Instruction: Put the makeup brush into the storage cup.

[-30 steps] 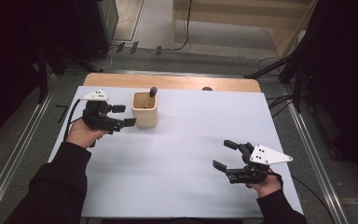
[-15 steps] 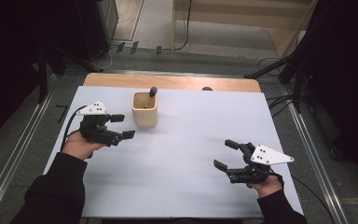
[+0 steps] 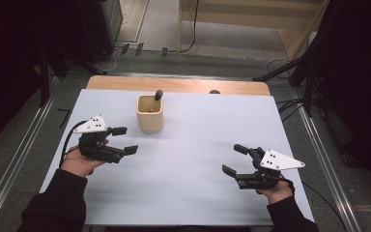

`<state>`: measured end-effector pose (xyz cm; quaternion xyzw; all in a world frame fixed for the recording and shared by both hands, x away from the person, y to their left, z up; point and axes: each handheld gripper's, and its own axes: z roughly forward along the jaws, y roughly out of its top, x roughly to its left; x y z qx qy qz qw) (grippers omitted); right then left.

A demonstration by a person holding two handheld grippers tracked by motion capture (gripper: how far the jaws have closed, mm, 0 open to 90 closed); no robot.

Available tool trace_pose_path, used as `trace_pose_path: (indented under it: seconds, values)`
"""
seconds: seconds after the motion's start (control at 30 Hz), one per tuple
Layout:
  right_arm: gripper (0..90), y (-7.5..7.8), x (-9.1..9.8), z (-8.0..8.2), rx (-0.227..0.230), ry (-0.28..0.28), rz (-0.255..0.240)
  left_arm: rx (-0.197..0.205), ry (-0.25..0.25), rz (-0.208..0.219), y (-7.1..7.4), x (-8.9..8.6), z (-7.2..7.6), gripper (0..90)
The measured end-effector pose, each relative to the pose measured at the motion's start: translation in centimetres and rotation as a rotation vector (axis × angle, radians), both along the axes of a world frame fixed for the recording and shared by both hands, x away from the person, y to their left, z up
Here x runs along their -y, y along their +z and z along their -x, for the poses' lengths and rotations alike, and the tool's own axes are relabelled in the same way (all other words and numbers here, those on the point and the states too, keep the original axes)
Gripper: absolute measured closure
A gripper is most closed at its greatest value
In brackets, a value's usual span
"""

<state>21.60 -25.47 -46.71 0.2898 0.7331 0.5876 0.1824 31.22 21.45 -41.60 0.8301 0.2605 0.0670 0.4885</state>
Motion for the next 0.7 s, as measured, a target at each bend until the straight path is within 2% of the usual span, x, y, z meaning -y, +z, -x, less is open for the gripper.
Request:
trace_pose_path:
  seconds: [0.1, 0.2, 0.7]
  values:
    - [20.8, 0.0, 0.1, 0.0, 0.000, -0.004, 0.001, -0.006, -0.005, -0.012, -0.4, 0.0, 0.5, 18.1]
    - [20.8, -0.1, 0.1, -0.1, 0.000, -0.005, 0.004, -0.010, -0.008, -0.003, -0.6, -0.1, 1.0, 18.2]
    - [20.8, -0.1, 0.2, -0.1, -0.005, -0.001, 0.005, 0.011, -0.025, -0.004, -1.4, -0.6, 3.6, 17.5]
